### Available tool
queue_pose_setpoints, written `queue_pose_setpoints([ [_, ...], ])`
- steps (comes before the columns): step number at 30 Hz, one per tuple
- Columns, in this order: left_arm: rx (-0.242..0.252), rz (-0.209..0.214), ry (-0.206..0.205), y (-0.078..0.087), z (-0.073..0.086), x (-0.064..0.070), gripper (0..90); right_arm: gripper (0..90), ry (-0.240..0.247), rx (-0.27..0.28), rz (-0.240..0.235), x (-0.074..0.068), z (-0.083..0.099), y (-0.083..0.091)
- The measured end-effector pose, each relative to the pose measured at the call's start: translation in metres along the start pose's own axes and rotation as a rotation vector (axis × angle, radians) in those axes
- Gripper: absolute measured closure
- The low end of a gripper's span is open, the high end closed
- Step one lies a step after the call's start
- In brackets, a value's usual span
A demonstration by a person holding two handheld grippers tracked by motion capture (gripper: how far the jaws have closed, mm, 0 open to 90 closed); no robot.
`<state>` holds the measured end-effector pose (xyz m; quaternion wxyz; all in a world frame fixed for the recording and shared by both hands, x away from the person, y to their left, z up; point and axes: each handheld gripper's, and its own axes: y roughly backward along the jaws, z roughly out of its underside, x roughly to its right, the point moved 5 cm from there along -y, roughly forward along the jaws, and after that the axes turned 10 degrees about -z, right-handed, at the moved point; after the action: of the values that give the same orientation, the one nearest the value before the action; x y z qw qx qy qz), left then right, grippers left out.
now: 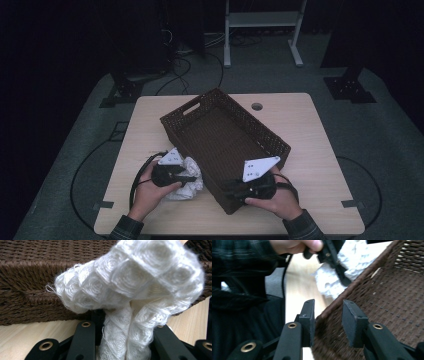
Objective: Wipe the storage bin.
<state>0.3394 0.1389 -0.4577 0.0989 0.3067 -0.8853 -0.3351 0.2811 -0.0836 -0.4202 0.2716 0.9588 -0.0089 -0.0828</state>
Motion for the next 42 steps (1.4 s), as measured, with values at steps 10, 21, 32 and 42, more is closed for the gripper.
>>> queue_pose_setpoints([
  [10,-0.005,-0.007,0.002,0.001,0.001,-0.003,69.1,69.2,0.0,-0.026,-0.067,-0.004,0.006,-0.011],
  [21,0.01,-0.004,0.004,0.004,-0.005,-0.003,69.1,68.7,-0.017,-0.008,-0.054,0.002,-0.004,-0.027],
  [32,-0.072,0.023,-0.001,-0.02,0.009,-0.003,68.9,68.5,-0.016,0.004,-0.048,0.004,-0.005,-0.03],
  [42,-0.122,0.043,0.017,-0.038,0.021,-0.002,68.8,68.5,-0.016,0.006,-0.043,0.005,-0.005,-0.03],
])
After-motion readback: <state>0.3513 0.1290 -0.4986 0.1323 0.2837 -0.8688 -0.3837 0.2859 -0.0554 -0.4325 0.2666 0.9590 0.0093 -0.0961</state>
